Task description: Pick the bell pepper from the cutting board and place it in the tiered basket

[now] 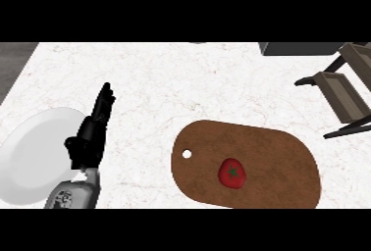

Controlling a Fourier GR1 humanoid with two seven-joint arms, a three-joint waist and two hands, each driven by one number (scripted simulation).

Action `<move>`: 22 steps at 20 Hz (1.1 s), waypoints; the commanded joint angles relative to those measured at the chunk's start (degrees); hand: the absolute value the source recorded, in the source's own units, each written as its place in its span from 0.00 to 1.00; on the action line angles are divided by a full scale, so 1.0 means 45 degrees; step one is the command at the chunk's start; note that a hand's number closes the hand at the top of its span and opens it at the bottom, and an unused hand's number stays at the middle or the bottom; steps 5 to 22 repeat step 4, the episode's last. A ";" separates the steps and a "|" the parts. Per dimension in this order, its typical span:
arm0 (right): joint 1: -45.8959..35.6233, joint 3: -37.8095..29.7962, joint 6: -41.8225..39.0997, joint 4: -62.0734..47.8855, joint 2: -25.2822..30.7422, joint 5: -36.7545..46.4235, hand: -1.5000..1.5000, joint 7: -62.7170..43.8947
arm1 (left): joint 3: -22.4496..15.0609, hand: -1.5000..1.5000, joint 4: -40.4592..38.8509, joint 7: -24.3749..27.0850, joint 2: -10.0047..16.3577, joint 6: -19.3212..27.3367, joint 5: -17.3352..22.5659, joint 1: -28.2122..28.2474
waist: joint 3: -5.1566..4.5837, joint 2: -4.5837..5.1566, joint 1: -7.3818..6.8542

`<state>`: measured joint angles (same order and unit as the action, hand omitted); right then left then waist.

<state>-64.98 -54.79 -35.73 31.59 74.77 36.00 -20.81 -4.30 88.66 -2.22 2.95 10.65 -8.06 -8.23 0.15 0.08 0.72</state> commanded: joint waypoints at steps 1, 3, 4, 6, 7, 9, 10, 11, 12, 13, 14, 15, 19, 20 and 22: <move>0.1597 -0.1326 -0.1109 -0.1531 0.2148 -0.0535 0.00 0.1298 | -0.0194 0.50 0.0519 -0.0033 -0.0058 0.0104 -0.0151 0.0421 | 0.0050 -0.0032 0.0140; 0.2507 -0.2324 -0.1609 -0.2446 0.2594 -0.0990 0.00 0.1727 | 0.0438 0.50 0.0130 0.0344 0.0225 -0.0064 0.0271 0.0331 | 0.0055 -0.0042 0.0350; 0.2939 -0.2198 -0.1174 -0.2590 0.2484 -0.0887 0.00 0.2540 | 0.0010 0.50 -0.0018 0.0414 0.0041 0.0030 -0.0106 0.0345 | 0.0045 0.0020 0.0119; 0.2939 -0.2198 -0.1174 -0.2590 0.2484 -0.0887 0.00 0.2540 | 0.0010 0.50 -0.0018 0.0414 0.0041 0.0030 -0.0106 0.0345 | 0.0045 0.0020 0.0119; 0.2939 -0.2198 -0.1174 -0.2590 0.2484 -0.0887 0.00 0.2540 | 0.0010 0.50 -0.0018 0.0414 0.0041 0.0030 -0.0106 0.0345 | 0.0045 0.0020 0.0119; 0.2939 -0.2198 -0.1174 -0.2590 0.2484 -0.0887 0.00 0.2540 | 0.0010 0.50 -0.0018 0.0414 0.0041 0.0030 -0.0106 0.0345 | 0.0045 0.0020 0.0119; 0.2939 -0.2198 -0.1174 -0.2590 0.2484 -0.0887 0.00 0.2540 | 0.0010 0.50 -0.0018 0.0414 0.0041 0.0030 -0.0106 0.0345 | 0.0045 0.0020 0.0119; 0.2939 -0.2198 -0.1174 -0.2590 0.2484 -0.0887 0.00 0.2540 | 0.0010 0.50 -0.0018 0.0414 0.0041 0.0030 -0.0106 0.0345 | 0.0045 0.0020 0.0119; 0.2939 -0.2198 -0.1174 -0.2590 0.2484 -0.0887 0.00 0.2540 | 0.0010 0.50 -0.0018 0.0414 0.0041 0.0030 -0.0106 0.0345 | 0.0045 0.0020 0.0119; 0.2939 -0.2198 -0.1174 -0.2590 0.2484 -0.0887 0.00 0.2540 | 0.0010 0.50 -0.0018 0.0414 0.0041 0.0030 -0.0106 0.0345 | 0.0045 0.0020 0.0119; 0.2939 -0.2198 -0.1174 -0.2590 0.2484 -0.0887 0.00 0.2540 | 0.0010 0.50 -0.0018 0.0414 0.0041 0.0030 -0.0106 0.0345 | 0.0045 0.0020 0.0119; 0.2939 -0.2198 -0.1174 -0.2590 0.2484 -0.0887 0.00 0.2540 | 0.0010 0.50 -0.0018 0.0414 0.0041 0.0030 -0.0106 0.0345 | 0.0045 0.0020 0.0119; 0.2939 -0.2198 -0.1174 -0.2590 0.2484 -0.0887 0.00 0.2540 | 0.0010 0.50 -0.0018 0.0414 0.0041 0.0030 -0.0106 0.0345 | 0.0045 0.0020 0.0119; 0.2939 -0.2198 -0.1174 -0.2590 0.2484 -0.0887 0.00 0.2540 | 0.0010 0.50 -0.0018 0.0414 0.0041 0.0030 -0.0106 0.0345 | 0.0045 0.0020 0.0119; 0.2939 -0.2198 -0.1174 -0.2590 0.2484 -0.0887 0.00 0.2540 | 0.0010 0.50 -0.0018 0.0414 0.0041 0.0030 -0.0106 0.0345 | 0.0045 0.0020 0.0119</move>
